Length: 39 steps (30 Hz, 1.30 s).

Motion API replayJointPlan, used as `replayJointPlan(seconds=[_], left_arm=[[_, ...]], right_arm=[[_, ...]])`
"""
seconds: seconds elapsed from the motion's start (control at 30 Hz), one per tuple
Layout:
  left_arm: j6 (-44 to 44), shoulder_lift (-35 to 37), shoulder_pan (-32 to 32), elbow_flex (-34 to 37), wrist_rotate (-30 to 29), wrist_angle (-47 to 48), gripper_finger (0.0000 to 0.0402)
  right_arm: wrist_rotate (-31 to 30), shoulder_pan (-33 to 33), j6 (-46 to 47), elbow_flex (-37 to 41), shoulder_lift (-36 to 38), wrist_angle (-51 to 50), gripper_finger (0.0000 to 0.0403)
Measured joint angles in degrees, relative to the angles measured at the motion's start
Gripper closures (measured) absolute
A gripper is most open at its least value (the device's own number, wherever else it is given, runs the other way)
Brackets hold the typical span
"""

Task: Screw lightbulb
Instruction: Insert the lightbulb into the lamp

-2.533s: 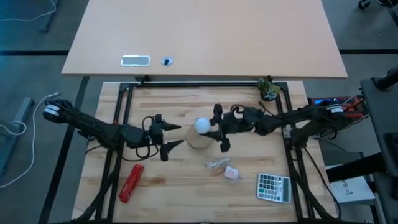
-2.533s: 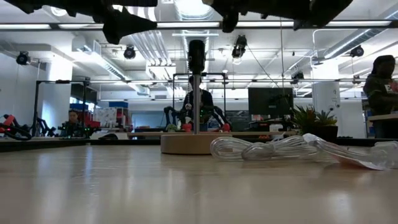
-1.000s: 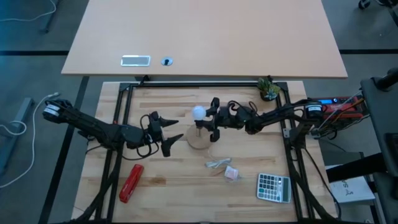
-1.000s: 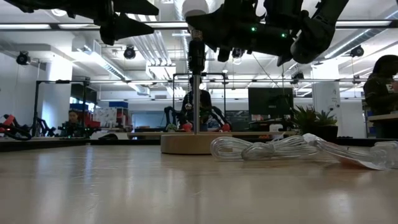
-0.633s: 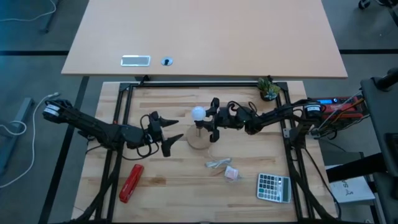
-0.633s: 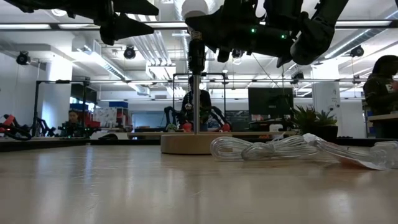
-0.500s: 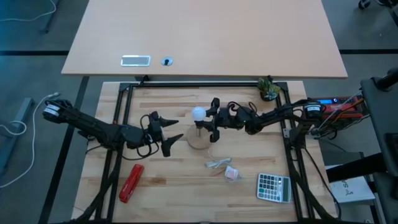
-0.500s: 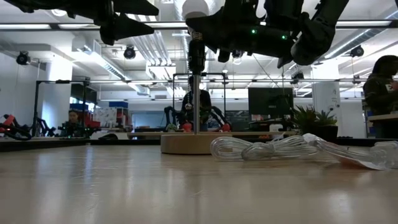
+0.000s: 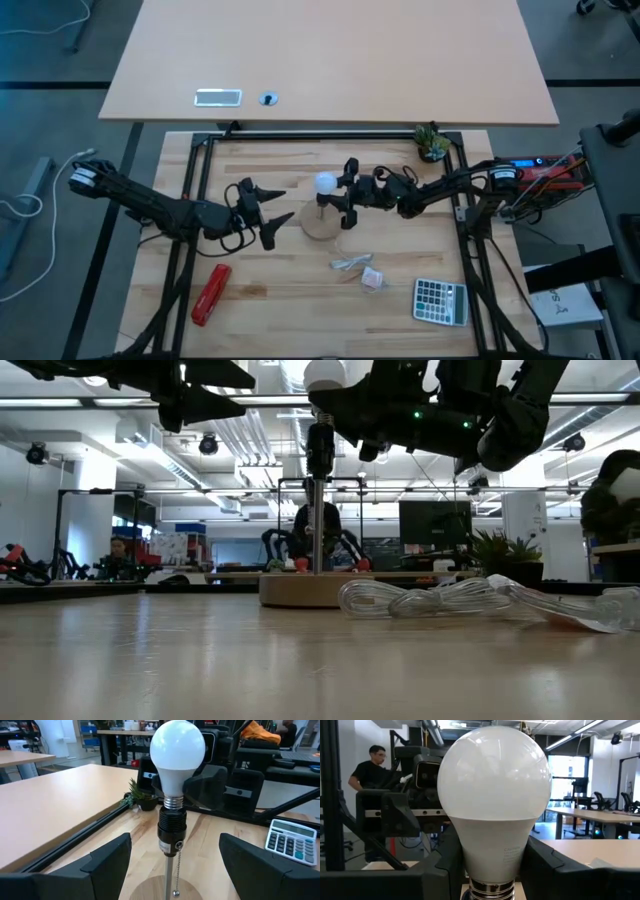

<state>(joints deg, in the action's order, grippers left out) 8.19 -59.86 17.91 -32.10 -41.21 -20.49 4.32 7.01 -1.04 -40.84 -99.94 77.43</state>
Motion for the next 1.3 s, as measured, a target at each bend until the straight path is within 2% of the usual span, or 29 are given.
replayJointPlan(seconds=[0.73,1.0,1.3], left_arm=[[-0.04,0.0,-0.01,0.0,-0.26,-0.03,0.0106],[-0.22,0.0,-0.02,0.0,-0.26,0.06,0.0106],[-0.22,-0.07,0.0,0.02,-0.24,0.52,0.0106]], right_arm=[[-1.33,0.0,-2.1,-0.04,0.0,-0.44,0.0268],[-0.55,0.0,-3.06,-4.51,-0.02,-8.27,0.0268],[0.0,-0.21,-2.02,-4.77,-0.04,-8.44,0.0268]])
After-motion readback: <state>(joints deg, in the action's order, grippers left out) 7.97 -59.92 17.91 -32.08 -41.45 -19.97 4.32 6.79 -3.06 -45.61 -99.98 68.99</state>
